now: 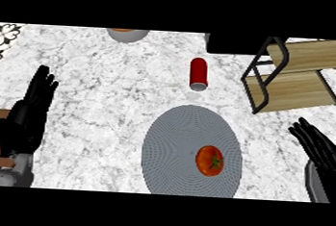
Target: Pick the tomato from the placemat and place it in the tiered shelf
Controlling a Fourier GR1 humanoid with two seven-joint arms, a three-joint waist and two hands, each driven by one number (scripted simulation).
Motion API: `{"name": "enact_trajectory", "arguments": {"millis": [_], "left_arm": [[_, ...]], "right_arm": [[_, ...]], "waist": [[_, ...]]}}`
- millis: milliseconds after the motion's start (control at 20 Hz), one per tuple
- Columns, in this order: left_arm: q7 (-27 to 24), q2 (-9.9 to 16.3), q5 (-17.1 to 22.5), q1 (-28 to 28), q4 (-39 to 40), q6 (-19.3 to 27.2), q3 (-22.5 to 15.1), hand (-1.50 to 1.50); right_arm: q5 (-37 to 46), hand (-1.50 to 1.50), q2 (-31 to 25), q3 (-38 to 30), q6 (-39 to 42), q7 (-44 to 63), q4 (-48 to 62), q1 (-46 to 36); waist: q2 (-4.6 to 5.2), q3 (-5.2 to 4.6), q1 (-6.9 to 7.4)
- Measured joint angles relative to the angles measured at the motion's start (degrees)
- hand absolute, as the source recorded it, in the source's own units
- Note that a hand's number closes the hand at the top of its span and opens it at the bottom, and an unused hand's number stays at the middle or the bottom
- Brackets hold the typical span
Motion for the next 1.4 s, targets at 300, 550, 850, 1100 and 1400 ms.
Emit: {"name": "enact_trajectory", "arguments": {"millis": [300, 550, 850, 1100, 1400], "left_arm": [[-0.09, -0.37, -0.32, 0.53, -0.79, 0.1, 0.03, 0.0], [1.46, -0.74, -1.0, 0.29, -2.25, 0.22, -0.49, 0.0], [0.97, -1.38, -1.37, -0.43, -0.8, -0.94, 0.42, 0.0], [2.26, -1.83, -2.2, -0.36, -1.91, -1.1, 0.45, 0.0], [1.72, -3.57, -3.78, -0.26, -1.04, -2.53, 2.09, 0.0]], "right_arm": [[15.78, -1.5, -6.86, 2.96, -4.67, 14.38, -11.14, 1.99], [27.58, -1.5, -6.06, 10.92, -7.14, 31.45, -17.43, -0.8], [41.66, -1.5, -1.93, 20.82, -6.62, 46.53, -16.43, -7.58], [51.2, -1.5, 0.74, 26.87, -4.62, 54.69, -12.52, -9.71], [55.05, -1.5, 4.48, 27.08, -4.32, 54.76, -6.91, -10.57]], "waist": [[0.08, -0.1, 0.2], [0.31, -0.01, 1.06], [0.45, 0.06, 1.28], [0.42, 0.12, 1.17], [0.44, 0.17, 0.96]]}}
